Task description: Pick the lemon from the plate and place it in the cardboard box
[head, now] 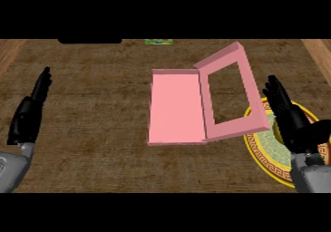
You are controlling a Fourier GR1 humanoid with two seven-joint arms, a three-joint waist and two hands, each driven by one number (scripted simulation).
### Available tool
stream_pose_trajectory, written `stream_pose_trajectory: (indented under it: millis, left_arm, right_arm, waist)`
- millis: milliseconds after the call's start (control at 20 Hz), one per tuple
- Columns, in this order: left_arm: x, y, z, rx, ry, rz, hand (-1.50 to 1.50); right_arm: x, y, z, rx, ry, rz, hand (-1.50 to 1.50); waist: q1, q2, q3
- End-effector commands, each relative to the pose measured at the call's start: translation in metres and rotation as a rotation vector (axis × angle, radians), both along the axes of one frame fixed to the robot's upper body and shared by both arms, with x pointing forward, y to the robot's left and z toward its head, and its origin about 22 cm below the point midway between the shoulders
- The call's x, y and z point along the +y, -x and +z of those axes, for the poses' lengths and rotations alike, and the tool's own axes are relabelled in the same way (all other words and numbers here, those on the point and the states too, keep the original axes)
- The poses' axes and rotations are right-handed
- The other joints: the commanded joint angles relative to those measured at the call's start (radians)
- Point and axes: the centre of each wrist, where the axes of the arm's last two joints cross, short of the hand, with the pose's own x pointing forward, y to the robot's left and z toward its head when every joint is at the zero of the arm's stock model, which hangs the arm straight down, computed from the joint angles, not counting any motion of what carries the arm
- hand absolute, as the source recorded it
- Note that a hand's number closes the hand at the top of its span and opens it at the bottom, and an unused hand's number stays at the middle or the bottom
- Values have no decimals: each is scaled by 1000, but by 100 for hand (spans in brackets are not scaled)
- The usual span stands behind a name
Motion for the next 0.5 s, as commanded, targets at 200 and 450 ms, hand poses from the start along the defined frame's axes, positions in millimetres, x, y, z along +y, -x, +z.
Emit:
stream_pose_trajectory:
  millis: [200,450]
  left_arm:
    - [-17,14,-15,118,84,36,0]
    - [-28,40,-35,190,152,-9,0]
  right_arm:
    - [-49,-39,82,-418,-146,14,-150]
    - [-86,-24,20,-242,81,-464,-150]
  waist:
    - [18,28,1]
    - [28,30,0]
